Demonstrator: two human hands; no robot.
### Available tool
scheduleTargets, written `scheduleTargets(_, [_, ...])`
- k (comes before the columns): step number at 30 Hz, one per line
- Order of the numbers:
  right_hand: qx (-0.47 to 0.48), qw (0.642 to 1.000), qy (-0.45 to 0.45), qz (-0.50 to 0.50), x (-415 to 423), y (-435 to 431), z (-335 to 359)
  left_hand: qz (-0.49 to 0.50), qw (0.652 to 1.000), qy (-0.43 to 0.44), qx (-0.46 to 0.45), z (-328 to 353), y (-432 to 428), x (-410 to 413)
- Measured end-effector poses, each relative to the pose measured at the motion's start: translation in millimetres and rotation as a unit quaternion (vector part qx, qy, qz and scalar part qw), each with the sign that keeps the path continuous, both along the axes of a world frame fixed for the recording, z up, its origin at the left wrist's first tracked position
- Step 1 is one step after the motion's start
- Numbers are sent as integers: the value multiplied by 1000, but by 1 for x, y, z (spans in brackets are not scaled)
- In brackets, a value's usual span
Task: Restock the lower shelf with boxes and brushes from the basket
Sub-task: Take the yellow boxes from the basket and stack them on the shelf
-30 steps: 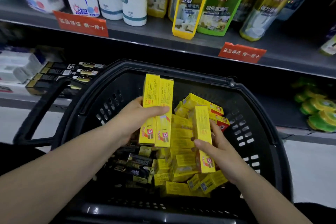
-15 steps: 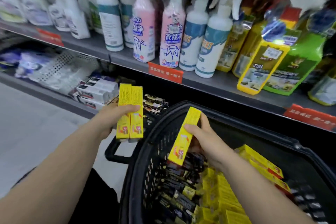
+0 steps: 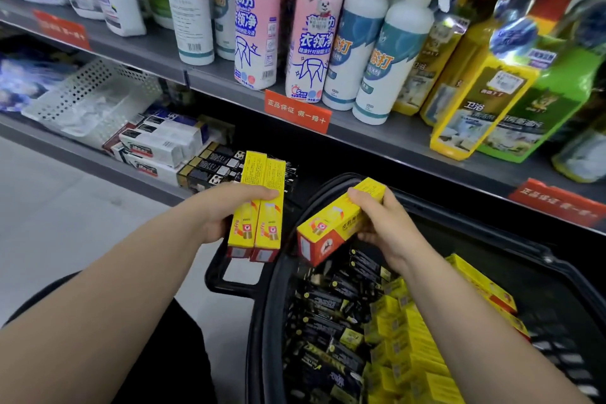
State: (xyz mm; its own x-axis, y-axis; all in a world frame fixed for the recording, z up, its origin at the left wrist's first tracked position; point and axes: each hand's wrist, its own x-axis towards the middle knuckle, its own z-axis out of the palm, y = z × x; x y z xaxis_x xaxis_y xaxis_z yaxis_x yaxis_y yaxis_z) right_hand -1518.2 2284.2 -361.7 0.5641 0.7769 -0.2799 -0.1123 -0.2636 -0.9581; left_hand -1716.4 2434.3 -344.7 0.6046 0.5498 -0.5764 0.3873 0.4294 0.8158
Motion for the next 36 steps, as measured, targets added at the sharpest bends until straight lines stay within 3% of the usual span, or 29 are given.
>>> scheduleTargets(8, [4,991,-28,-127,38,-42,22,-33,994,-43,-90,1,-44,27])
scheduleTargets(15, [-52,929,-334,-153,40,-25,48,24,972,-133,-191,1,-74,39])
scheduleTargets(18, [-85,903,-404,-122,39,-10,47,41,967,-125,-219,-6,-91,47])
scheduleTargets(22, [-150,898,-407,-68,40,6,28,64,961,-115,-243,-18,-95,50])
scheduleTargets(29, [-231,882,-410,16,53,53,3,172,973,-46,-144,-30,-18,33])
scheduleTargets(36, [-362,812,-435,144,67,134,-53,244,965,-3,-94,-47,44,31])
